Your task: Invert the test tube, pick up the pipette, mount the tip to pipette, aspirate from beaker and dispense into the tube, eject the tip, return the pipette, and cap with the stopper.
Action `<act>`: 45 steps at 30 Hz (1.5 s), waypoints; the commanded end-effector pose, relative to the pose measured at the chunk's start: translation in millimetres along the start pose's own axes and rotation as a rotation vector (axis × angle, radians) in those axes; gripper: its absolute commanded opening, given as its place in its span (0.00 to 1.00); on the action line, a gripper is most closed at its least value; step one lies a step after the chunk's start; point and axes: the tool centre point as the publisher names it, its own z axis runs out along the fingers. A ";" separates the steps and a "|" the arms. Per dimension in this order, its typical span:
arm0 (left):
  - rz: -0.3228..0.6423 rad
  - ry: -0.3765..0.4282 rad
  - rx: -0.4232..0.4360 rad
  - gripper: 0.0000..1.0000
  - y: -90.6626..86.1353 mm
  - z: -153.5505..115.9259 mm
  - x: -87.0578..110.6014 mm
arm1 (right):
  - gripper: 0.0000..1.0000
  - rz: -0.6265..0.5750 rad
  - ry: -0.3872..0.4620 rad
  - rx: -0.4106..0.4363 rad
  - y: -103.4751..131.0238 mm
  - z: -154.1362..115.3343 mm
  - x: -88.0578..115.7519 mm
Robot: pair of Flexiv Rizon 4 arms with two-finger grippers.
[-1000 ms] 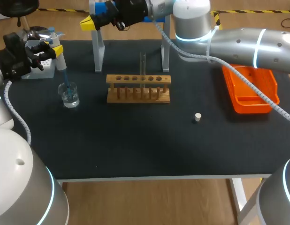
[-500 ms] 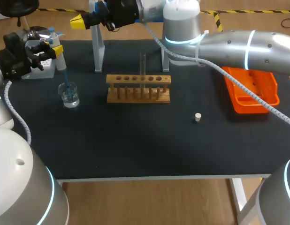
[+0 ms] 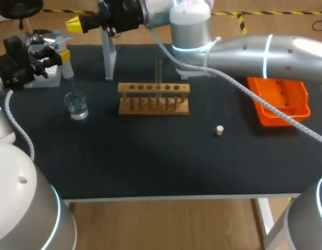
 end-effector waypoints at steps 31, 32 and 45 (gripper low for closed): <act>0.001 0.000 0.002 0.00 0.2 -0.4 0.3 | 0.00 0.013 0.017 -0.025 -7.9 34.1 -34.1; 0.001 0.000 0.002 0.00 0.2 -0.4 0.3 | 0.00 0.014 0.018 -0.025 -8.0 34.9 -34.6; 0.001 0.000 0.002 0.00 0.2 -0.4 0.3 | 0.00 0.031 0.028 -0.017 -11.2 41.1 -36.3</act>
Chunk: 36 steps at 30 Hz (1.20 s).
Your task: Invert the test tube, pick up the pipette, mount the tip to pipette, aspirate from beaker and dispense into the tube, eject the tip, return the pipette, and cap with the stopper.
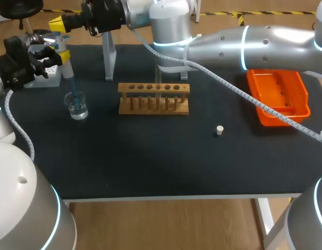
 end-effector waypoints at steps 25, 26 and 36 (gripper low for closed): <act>0.001 0.000 0.002 0.00 0.2 -0.3 0.3 | 0.00 0.035 0.011 0.002 -16.9 2.6 -6.4; 0.001 0.000 0.002 0.00 0.2 -0.3 0.3 | 0.00 0.037 0.010 0.002 -17.6 2.4 -6.2; 0.001 0.000 0.002 0.00 0.2 -0.3 0.3 | 0.00 0.049 0.011 0.001 -23.8 0.9 -2.7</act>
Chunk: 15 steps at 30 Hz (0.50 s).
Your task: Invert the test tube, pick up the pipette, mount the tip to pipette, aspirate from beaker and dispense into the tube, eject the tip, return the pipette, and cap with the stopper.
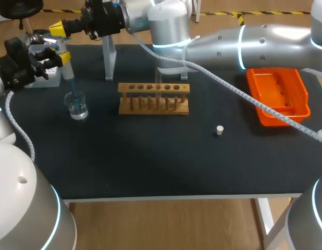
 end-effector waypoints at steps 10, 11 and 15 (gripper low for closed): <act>0.001 -0.001 0.003 0.00 -3.1 -0.5 -0.5 | 0.00 0.030 0.008 0.004 -22.6 -0.1 -0.1; 0.001 -0.001 0.003 0.00 -3.1 -0.5 -0.5 | 0.00 0.033 0.008 0.005 -24.3 0.1 0.0; 0.001 -0.001 0.003 0.00 -3.1 -0.5 -0.5 | 0.00 0.043 0.007 0.010 -30.0 0.5 0.1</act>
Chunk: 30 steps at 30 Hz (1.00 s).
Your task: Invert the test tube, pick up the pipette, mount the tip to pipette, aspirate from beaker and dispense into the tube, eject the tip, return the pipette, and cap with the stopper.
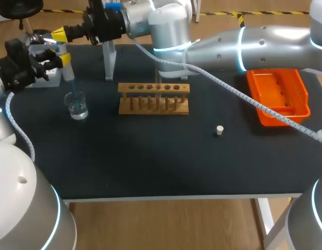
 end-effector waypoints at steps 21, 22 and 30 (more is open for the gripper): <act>0.001 0.000 0.005 0.00 -7.1 0.0 -1.1 | 1.00 -0.148 -0.042 -0.024 65.6 -56.2 36.3; 0.001 0.000 0.005 0.00 -7.1 0.0 -1.1 | 1.00 -0.155 -0.046 -0.015 67.7 -62.7 39.8; 0.001 0.000 0.005 0.00 -7.1 0.0 -1.1 | 1.00 -0.163 -0.075 0.074 68.8 -119.7 64.3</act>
